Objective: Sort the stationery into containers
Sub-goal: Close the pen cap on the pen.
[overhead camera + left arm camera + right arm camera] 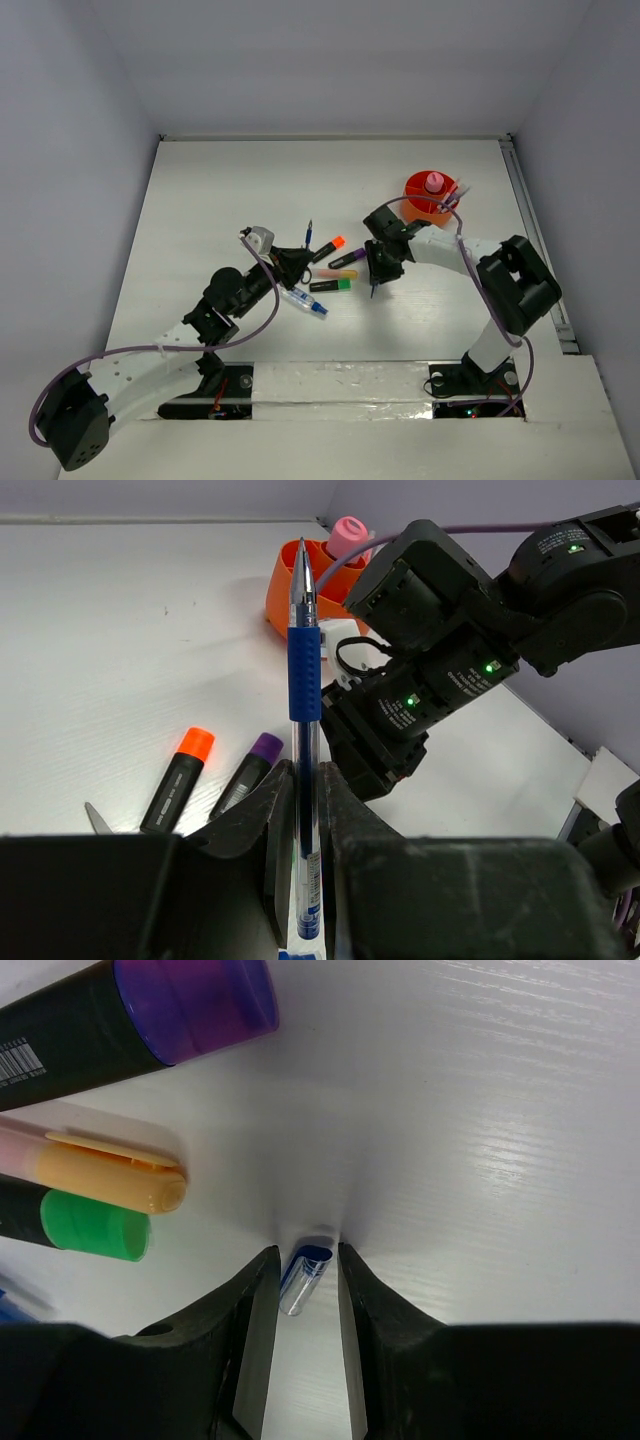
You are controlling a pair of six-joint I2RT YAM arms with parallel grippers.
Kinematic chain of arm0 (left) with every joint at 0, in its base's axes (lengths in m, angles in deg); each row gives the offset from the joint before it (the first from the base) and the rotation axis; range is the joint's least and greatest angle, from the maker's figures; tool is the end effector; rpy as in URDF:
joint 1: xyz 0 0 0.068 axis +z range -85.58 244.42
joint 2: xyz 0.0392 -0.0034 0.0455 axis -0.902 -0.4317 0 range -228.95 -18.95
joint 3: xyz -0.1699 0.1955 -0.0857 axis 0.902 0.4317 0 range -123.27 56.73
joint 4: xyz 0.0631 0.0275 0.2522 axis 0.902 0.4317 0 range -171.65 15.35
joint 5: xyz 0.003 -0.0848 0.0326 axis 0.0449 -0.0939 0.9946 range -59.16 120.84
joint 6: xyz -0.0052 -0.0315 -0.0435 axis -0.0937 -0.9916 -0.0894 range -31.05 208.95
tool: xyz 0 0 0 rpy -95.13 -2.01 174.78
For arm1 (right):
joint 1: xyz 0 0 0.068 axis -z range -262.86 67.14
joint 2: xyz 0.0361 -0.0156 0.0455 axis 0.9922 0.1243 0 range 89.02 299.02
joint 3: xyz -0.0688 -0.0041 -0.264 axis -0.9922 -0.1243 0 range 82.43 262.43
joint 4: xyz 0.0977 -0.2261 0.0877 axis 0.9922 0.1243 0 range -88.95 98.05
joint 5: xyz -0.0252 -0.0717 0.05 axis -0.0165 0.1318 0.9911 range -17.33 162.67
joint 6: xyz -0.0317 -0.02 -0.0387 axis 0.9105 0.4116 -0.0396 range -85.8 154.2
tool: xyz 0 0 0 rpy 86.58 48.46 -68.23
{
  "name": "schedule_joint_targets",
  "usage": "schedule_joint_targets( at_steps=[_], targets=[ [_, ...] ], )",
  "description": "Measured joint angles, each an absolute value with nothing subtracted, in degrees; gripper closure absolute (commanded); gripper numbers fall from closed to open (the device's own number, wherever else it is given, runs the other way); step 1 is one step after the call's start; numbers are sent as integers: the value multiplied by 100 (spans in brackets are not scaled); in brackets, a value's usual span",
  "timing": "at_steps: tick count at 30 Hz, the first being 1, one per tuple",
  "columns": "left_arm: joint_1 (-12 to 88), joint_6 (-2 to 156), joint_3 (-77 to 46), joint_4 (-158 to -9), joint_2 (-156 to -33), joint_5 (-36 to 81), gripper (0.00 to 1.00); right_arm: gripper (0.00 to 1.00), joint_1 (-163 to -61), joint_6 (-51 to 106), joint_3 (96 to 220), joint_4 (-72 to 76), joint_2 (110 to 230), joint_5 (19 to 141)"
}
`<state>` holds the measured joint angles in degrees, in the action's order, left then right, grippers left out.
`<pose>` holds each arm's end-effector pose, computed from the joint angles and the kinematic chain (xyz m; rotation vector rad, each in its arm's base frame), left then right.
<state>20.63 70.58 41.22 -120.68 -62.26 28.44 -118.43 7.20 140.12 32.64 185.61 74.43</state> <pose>0.1289 -0.1258 0.2548 0.3524 1.3952 -0.9302 0.2557 0.1843 0.1653 -0.2207 2.8436 0.2920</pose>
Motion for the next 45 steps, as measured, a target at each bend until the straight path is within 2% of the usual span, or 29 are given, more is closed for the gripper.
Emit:
schedule_joint_targets(
  at_steps=[3,7,16,21,31,37,45],
  targets=[
    [2065,7058,4122,-12068,-6223,2842,100,60,-12025,717,14128,3389,18640,7124],
    [2065,7058,4122,-12066,-6223,2842,100,60,-12182,669,14213,3485,18699,6767],
    [2065,7058,4125,-12072,-6223,2825,100,79,-12342,545,14261,3559,18773,6455],
    [2065,7058,4125,-12081,-6237,2812,100,99,-12383,518,14268,3575,18778,6363],
    [2065,7058,4125,-12096,-6256,2796,100,100,-12392,440,14213,3548,18609,6254],
    [2065,7038,4168,-12343,-6433,2541,100,100,-12418,440,14259,3415,17575,5963],
    [2065,6933,4214,-12612,-6750,2178,100,100,-12418,424,14484,1621,16539,5790]
  ],
)
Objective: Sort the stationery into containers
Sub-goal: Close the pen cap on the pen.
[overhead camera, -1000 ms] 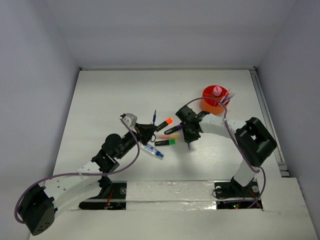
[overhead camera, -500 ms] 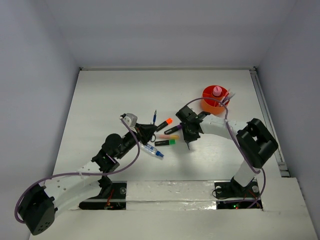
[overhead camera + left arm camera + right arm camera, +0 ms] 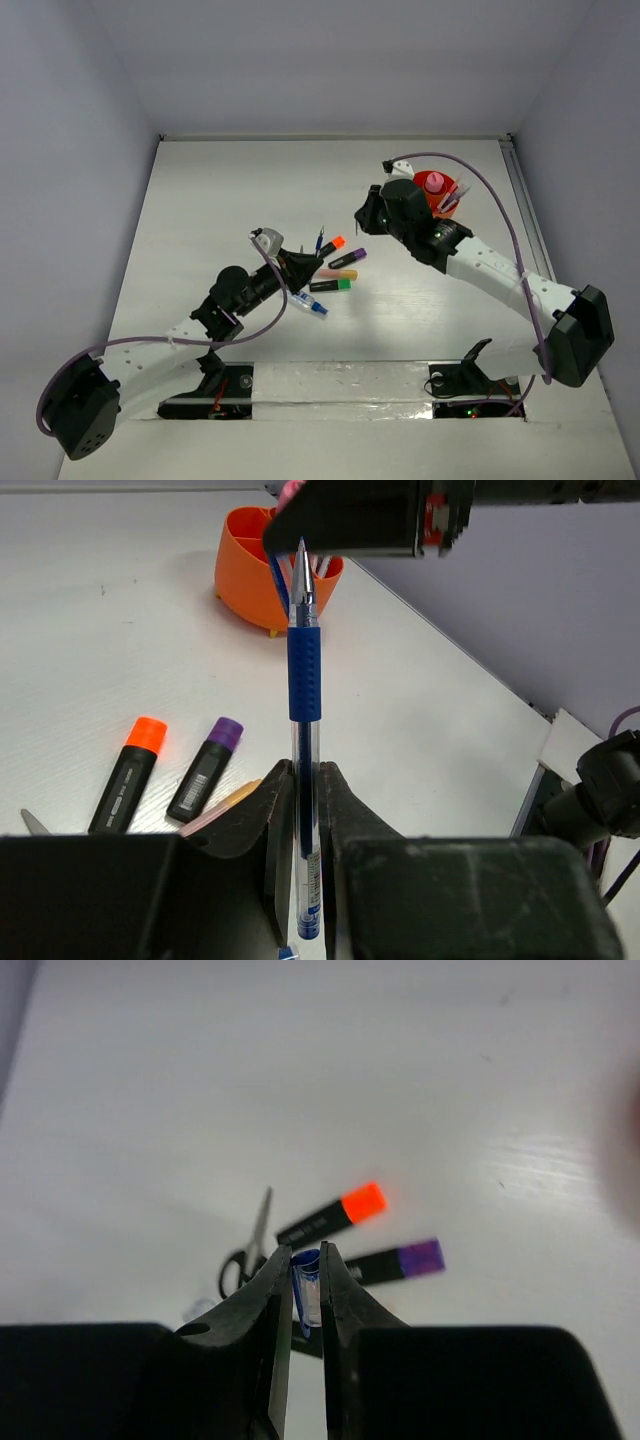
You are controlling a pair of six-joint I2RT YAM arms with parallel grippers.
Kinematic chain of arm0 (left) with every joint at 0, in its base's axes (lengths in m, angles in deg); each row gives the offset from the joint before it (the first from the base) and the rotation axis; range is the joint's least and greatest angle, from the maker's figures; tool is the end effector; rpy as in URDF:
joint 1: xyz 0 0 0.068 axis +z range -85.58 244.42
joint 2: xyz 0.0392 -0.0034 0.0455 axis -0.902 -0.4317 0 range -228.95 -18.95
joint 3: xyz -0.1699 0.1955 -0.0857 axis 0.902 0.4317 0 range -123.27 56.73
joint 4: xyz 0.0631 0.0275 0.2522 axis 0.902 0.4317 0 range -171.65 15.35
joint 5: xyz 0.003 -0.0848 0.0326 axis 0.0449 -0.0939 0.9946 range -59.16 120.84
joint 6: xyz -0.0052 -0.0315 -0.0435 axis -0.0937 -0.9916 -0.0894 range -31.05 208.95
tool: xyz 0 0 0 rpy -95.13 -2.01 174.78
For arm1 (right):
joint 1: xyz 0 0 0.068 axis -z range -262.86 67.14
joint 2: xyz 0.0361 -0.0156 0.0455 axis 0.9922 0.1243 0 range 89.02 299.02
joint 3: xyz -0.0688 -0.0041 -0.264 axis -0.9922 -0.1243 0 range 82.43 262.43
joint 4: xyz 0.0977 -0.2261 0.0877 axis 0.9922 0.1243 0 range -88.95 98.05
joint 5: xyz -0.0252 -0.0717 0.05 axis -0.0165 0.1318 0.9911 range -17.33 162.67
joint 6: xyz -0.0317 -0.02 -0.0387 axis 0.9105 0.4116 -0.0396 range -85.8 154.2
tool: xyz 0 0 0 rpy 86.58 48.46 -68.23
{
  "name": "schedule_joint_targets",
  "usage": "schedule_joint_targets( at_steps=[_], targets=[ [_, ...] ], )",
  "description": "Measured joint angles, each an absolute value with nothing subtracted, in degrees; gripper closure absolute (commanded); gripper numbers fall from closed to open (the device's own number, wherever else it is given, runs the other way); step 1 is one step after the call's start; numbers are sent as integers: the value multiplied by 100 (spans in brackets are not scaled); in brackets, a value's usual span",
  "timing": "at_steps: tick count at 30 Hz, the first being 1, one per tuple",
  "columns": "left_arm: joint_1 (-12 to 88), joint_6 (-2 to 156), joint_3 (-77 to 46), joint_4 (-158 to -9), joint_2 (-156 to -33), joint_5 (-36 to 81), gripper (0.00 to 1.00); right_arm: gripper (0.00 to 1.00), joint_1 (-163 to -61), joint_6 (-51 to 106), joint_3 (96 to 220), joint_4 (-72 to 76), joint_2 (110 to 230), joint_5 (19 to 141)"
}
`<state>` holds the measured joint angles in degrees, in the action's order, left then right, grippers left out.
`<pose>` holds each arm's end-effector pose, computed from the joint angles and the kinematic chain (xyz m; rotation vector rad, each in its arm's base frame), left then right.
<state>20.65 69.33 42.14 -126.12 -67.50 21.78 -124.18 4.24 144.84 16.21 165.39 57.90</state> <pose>0.1327 -0.1351 0.2442 0.4422 1.4008 -1.0224 0.2348 0.1944 0.3165 -0.0486 2.0982 0.4961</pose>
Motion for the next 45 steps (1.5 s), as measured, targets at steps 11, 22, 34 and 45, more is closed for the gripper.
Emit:
schedule_joint_targets(
  at_steps=[11,22,34,45],
  targets=[
    [2065,6878,4214,-12796,-6982,2075,100,100,-12418,-172,13988,-707,16537,5963],
    [2065,6863,4214,-12781,-7314,2071,100,100,-12663,-535,13842,-1601,16564,6293],
    [2114,6868,4212,-12612,-7292,2298,100,100,-12860,-594,13840,-1654,16712,6457],
    [2297,6826,4210,-12490,-7255,2394,100,100,-12912,-616,13807,-1634,16710,6479]
  ],
)
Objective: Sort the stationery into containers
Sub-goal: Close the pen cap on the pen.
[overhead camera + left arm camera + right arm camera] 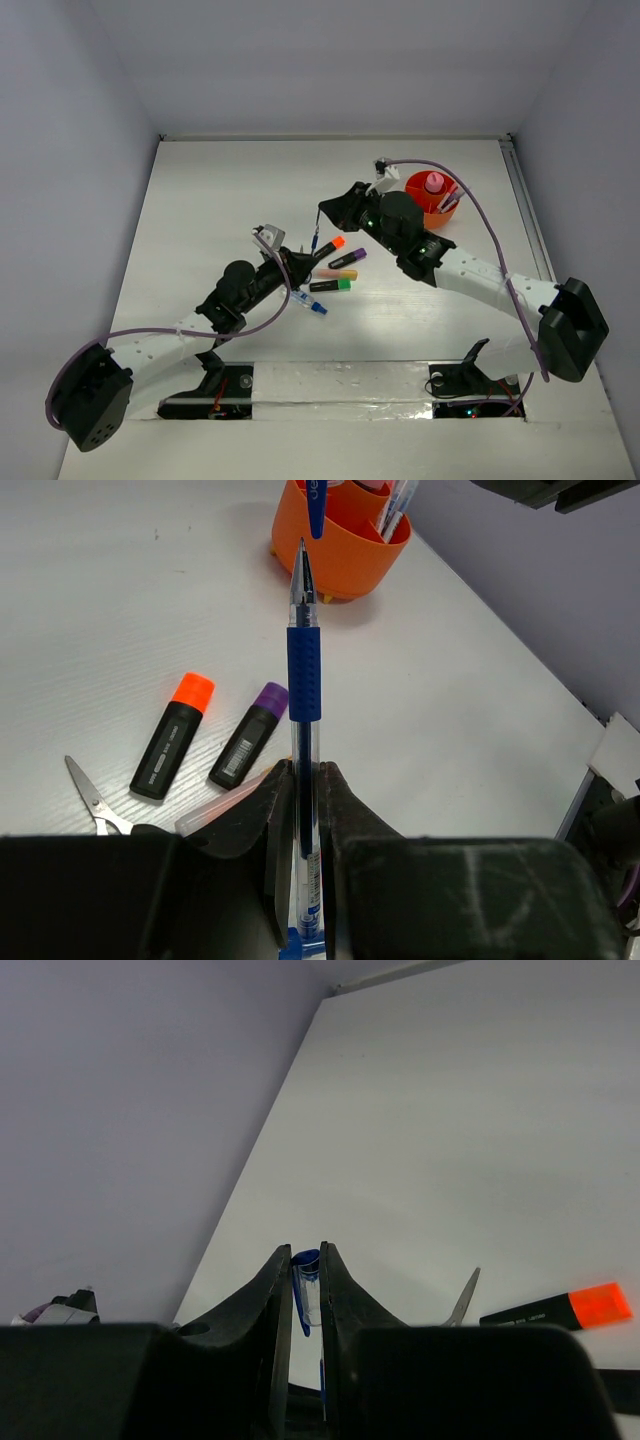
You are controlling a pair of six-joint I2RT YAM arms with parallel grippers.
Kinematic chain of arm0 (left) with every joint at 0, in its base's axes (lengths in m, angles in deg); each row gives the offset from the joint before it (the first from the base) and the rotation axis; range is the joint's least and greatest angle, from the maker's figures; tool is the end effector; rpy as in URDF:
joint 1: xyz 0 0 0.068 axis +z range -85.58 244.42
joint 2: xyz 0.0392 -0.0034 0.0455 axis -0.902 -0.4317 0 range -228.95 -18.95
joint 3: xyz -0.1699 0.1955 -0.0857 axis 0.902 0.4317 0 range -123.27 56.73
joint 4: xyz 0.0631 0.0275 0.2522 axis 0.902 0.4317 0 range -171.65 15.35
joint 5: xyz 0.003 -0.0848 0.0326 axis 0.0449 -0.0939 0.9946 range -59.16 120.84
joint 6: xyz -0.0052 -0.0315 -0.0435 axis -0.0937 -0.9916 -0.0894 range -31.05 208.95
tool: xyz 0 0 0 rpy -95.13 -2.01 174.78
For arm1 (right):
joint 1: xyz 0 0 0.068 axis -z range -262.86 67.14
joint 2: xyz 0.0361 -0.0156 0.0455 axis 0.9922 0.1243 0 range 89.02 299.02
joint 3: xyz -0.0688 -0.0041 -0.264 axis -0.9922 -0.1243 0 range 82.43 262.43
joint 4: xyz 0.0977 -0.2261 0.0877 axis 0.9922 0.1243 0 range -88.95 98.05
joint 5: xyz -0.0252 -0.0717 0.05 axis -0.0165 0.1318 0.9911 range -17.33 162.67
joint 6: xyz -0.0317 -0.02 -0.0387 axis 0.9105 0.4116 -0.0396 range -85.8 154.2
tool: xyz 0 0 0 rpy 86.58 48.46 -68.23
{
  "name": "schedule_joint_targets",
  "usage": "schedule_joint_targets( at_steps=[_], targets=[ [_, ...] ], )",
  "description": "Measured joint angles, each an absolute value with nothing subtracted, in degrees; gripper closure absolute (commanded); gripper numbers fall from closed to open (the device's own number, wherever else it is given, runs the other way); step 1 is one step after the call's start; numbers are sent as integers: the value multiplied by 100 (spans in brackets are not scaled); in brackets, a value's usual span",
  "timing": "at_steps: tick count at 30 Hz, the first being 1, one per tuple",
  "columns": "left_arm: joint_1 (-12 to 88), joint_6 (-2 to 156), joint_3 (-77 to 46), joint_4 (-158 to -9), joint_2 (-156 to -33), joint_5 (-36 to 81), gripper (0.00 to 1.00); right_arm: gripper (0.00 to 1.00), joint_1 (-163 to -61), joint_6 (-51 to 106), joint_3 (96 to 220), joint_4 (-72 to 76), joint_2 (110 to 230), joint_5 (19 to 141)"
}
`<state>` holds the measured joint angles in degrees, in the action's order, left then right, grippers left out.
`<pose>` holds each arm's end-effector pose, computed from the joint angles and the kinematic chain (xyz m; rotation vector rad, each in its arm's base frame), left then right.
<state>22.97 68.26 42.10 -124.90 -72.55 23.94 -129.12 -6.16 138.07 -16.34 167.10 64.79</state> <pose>0.1474 -0.1361 0.2267 0.3834 1.5264 -0.9545 0.2272 0.2305 0.3242 0.0201 1.7639 1.0173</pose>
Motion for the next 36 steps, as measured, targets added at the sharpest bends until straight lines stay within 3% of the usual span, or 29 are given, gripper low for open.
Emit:
schedule_joint_targets(
  at_steps=[36],
  targets=[
    [2378,6756,4210,-12437,-7196,2281,100,100,-13021,-675,13783,-1643,16859,6483]
  ],
)
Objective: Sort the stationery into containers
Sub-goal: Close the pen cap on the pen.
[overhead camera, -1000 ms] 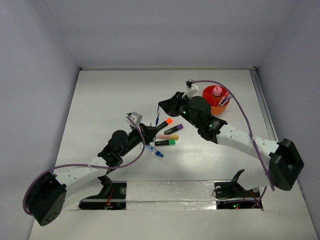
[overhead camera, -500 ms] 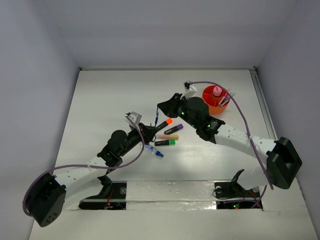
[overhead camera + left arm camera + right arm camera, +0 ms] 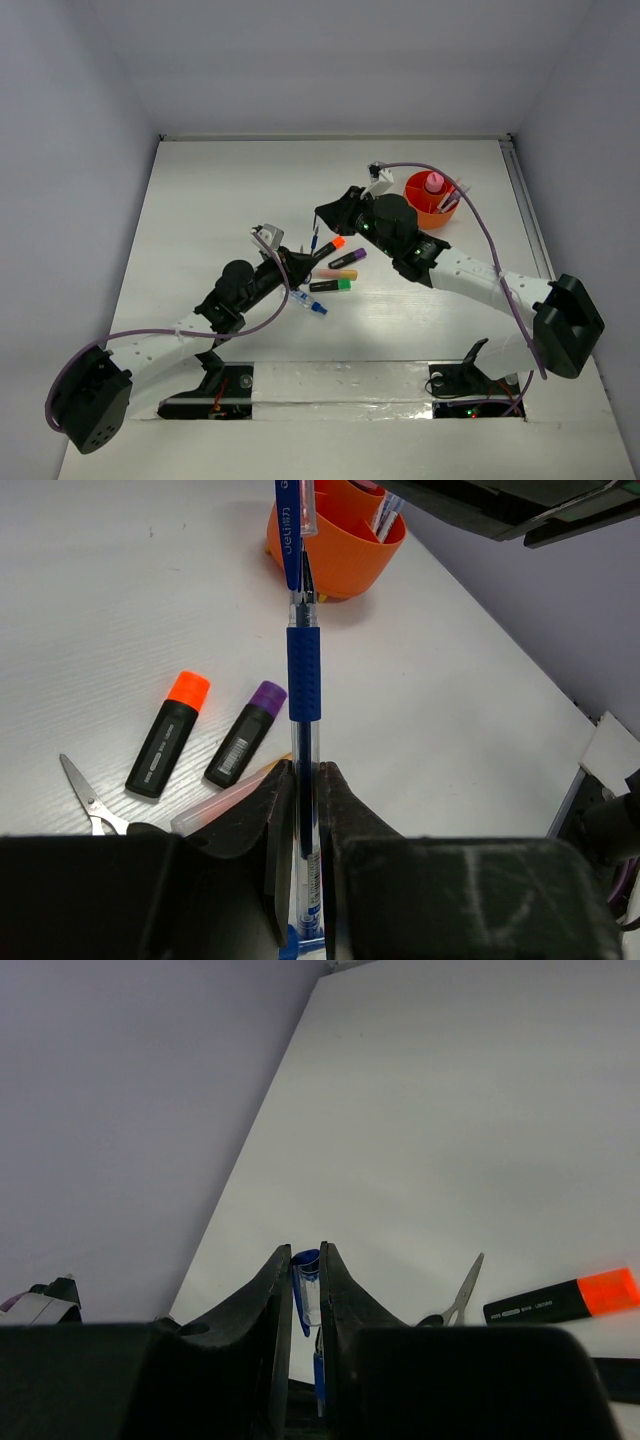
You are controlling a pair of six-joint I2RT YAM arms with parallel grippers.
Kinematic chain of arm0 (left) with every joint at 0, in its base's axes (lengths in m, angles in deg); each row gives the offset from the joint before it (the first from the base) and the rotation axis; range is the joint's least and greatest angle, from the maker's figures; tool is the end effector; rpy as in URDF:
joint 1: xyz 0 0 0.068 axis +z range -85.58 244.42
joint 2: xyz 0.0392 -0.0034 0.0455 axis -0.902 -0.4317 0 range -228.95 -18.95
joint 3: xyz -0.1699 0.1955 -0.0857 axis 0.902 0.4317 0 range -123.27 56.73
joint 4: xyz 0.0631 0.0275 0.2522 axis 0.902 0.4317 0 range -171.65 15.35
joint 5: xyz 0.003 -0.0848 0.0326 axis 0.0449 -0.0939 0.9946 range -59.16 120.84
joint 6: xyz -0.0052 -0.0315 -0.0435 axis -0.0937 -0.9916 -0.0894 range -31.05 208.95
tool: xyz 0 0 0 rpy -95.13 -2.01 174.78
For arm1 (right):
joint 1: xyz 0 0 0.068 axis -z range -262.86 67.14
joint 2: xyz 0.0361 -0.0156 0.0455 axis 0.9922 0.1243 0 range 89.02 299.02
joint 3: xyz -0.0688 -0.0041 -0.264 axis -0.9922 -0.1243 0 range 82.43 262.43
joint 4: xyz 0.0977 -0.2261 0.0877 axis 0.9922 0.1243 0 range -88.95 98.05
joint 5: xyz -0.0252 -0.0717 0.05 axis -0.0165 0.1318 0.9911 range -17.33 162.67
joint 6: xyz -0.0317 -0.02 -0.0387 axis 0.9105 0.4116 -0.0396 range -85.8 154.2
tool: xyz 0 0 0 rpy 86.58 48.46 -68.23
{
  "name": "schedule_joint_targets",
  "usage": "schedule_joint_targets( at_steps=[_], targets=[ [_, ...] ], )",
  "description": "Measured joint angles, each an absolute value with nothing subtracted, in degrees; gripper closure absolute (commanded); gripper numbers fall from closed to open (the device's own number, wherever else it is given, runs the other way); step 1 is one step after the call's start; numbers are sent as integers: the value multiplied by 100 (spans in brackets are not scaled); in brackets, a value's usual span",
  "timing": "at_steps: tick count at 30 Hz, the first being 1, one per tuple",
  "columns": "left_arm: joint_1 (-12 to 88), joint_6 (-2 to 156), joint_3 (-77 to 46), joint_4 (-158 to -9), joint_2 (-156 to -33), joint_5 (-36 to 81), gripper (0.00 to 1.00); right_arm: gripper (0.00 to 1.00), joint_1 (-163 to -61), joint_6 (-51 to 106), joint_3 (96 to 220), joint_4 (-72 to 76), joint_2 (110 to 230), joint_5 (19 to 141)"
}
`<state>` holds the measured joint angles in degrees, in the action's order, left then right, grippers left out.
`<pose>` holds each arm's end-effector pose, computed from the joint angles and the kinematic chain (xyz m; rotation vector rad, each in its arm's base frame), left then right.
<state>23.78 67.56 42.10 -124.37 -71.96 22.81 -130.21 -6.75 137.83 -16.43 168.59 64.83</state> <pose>0.1480 -0.1337 0.2276 0.3799 1.5287 -0.9674 0.2263 0.2386 0.3149 0.0089 1.7973 1.0233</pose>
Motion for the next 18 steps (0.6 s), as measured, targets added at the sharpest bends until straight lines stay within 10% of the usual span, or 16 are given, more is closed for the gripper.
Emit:
schedule_joint_targets(
  at_steps=[18],
  targets=[
    [2378,6747,4210,-12391,-7082,2320,100,100,-13043,-703,13698,-1686,16845,6422]
  ],
)
